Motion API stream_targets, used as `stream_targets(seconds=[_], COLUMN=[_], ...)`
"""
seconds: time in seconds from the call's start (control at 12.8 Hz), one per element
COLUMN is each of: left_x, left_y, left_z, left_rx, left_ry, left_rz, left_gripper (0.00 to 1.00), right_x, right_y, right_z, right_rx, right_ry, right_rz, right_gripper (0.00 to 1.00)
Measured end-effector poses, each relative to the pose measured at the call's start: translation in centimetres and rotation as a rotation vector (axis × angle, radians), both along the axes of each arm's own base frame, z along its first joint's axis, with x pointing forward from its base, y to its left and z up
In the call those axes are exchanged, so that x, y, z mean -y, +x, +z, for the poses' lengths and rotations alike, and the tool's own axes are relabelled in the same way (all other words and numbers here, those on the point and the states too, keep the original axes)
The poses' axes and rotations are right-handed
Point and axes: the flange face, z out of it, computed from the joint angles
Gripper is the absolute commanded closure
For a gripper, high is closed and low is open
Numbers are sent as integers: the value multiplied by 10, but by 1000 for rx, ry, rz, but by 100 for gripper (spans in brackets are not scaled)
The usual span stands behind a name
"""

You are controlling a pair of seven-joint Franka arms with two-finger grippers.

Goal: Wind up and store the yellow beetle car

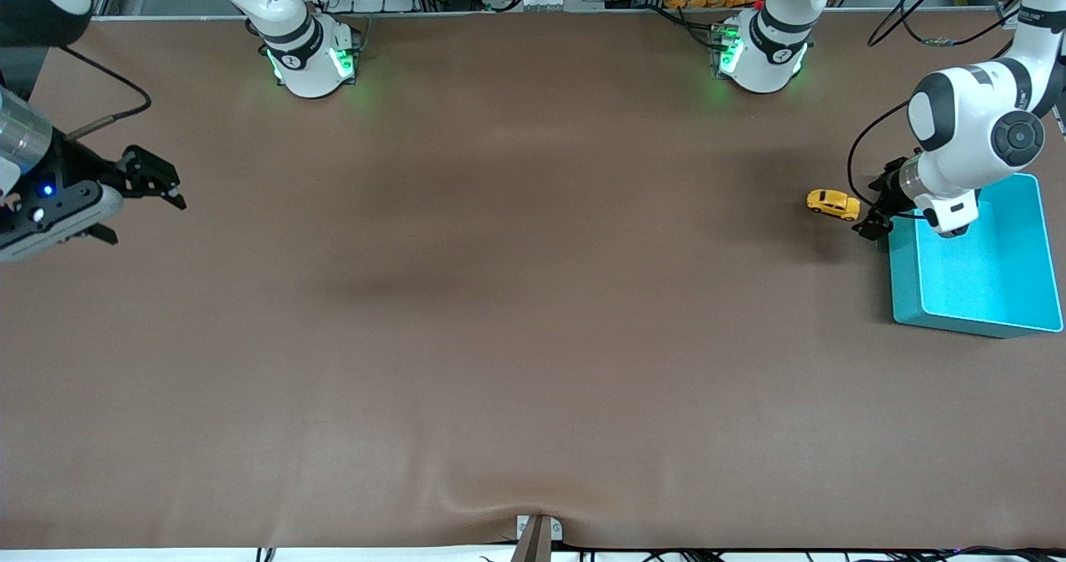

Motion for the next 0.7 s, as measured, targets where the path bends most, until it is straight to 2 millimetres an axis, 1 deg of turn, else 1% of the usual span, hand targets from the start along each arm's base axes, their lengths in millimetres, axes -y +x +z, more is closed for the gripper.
stream_targets(seconds=[0.16,0.39,0.55,0.7], left_x=[2,7,9,10], left_y=[-4,-7,-10,-13], left_z=[-8,-19,-28,-36], left_rx=[-6,-17,-10,-8], left_ry=[1,0,0,-2], left_rz=[27,50,72,80], left_gripper=[0,0,0,0], right_x=[8,24,23,19], right_y=[-9,-16,-24,-30], right_z=[6,9,14,18], right_rx=[-25,-33,-36,-38], right_ry=[-7,7,15,15], right_rz=[-96,-173,-274,-313], right_gripper=[0,0,0,0])
